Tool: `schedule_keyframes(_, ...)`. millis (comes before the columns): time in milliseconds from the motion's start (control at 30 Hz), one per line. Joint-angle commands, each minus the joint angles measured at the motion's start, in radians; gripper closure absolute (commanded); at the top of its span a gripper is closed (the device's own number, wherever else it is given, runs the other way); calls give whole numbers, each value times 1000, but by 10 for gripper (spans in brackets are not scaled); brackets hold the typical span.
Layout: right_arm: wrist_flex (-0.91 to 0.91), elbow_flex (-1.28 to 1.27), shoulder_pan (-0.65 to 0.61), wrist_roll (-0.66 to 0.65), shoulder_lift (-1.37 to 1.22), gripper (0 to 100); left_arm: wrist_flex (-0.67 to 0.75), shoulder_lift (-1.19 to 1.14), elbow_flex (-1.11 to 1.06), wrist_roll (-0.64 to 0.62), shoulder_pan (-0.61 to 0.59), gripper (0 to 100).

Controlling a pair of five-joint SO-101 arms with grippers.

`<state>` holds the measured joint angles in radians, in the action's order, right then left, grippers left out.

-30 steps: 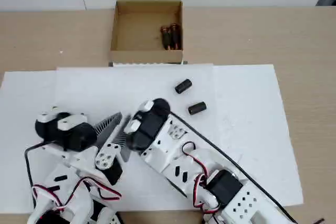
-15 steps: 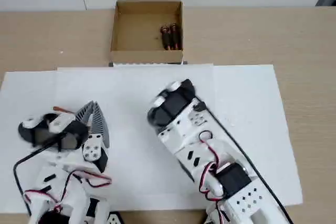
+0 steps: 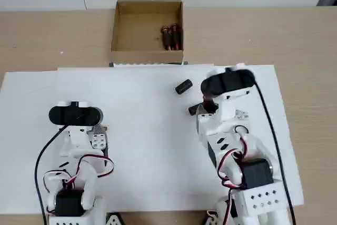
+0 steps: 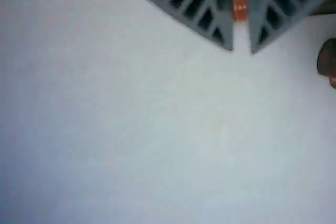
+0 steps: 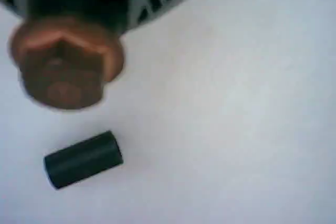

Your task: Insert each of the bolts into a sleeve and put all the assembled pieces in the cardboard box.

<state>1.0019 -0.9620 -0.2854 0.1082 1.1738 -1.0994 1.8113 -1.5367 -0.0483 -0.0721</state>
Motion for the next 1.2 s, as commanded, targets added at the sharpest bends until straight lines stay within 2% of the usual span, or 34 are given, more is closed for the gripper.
schedule_keyframes(0, 42, 183, 10, 12, -84, 995, 23, 9, -16, 3, -3, 994)
schedule_keyframes(533, 44, 1094, 13, 0, -1040, 995, 28, 9, -90, 2, -3, 994)
schedule_keyframes(800, -130, 1481, 4, -135, -1454, 995, 28, 9, -90, 2, -3, 994)
schedule_keyframes(1167, -200, 1847, -70, -311, -1862, 995, 28, 9, -90, 2, -5, 994)
